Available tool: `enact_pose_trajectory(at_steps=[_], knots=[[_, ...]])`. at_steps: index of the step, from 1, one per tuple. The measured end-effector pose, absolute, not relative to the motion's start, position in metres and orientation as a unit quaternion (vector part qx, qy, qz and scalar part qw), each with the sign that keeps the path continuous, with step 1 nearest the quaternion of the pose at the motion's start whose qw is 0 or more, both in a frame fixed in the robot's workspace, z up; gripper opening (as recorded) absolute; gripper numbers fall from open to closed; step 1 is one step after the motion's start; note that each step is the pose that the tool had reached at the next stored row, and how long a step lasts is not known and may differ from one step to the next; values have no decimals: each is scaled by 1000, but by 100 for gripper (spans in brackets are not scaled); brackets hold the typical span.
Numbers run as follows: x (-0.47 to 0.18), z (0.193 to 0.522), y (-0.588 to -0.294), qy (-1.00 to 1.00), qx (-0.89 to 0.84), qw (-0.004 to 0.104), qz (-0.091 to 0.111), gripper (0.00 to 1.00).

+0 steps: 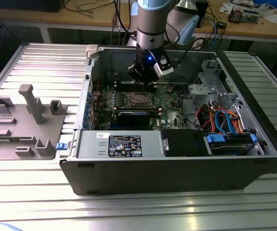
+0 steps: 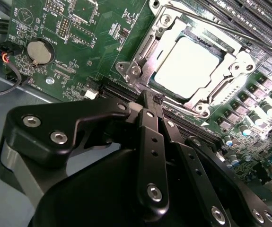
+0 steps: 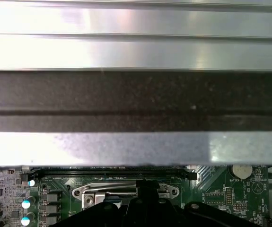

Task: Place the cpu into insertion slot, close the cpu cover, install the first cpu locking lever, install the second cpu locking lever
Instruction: 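Install the second cpu locking lever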

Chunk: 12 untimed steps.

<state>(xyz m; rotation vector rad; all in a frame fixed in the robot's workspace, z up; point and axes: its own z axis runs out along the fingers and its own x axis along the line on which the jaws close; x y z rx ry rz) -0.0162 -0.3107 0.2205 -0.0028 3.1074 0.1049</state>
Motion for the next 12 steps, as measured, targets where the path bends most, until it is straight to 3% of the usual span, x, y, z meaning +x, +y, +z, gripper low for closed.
enact_pose_trajectory(at_steps=[12], knots=[[-16,221,-313,999,-1,16,34,11]])
